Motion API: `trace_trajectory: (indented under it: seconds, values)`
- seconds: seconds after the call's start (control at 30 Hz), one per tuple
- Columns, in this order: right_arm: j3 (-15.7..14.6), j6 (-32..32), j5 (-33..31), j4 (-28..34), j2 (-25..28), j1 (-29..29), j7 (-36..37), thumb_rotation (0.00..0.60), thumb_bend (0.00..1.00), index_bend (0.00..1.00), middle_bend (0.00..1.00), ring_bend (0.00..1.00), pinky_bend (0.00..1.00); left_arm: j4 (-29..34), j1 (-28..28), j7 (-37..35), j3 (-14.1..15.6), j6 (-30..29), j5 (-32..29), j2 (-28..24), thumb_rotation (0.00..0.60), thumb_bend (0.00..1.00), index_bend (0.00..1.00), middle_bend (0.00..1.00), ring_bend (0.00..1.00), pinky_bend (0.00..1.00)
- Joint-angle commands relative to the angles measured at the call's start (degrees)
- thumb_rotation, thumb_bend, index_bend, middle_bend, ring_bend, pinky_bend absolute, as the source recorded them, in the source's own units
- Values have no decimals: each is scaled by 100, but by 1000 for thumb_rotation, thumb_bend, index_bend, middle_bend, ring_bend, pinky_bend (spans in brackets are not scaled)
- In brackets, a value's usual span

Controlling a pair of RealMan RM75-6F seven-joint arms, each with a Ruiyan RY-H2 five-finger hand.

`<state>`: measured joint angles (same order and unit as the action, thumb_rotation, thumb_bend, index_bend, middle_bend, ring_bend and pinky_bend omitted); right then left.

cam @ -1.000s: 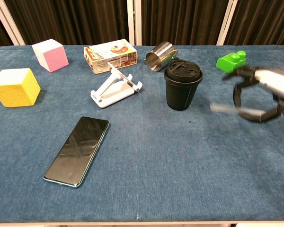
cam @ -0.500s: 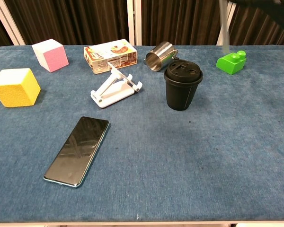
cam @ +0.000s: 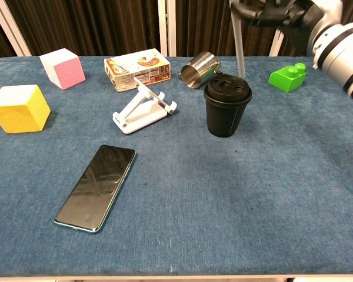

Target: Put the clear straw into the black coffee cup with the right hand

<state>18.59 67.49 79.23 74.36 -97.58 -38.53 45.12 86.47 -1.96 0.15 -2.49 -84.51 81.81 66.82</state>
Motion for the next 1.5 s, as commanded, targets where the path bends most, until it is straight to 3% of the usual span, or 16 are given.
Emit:
trace_trajectory:
  seconds: [0.03,0.6,0.7,0.87,1.07,1.27,1.5]
  values:
    - [-66,-2,45,-257,-200,-48,176,600,608,692,228,36,114,-11,4,-5,3,-1,0,8,600,105,175,163,63,8]
    - [-133,42,158,-574,-382,-84,404,600,608,664,228,36,96,-50,7,-23,8,30,-27,30,600,105,175,163,63,8]
    - [-188,46,201,-618,-379,-66,437,600,585,574,228,28,42,-65,3,-32,7,34,-23,40,600,105,175,163,63,8]
    - [-275,60,292,-683,-369,-50,520,600,356,376,220,0,0,-72,-12,-33,2,40,-9,48,600,105,175,163,63,8]
    - [-298,288,428,-628,-280,22,571,600,275,248,183,0,0,-69,-29,-26,-4,53,-1,45,600,104,175,163,63,8]
    - [-471,795,725,-291,501,383,-135,600,274,227,166,0,0,-81,-62,-50,-21,79,8,30,600,105,175,163,63,8]
    - [-869,1352,827,405,1908,1202,-1726,600,274,134,153,0,0,-86,-91,-85,-25,90,38,26,600,105,175,163,63,8]
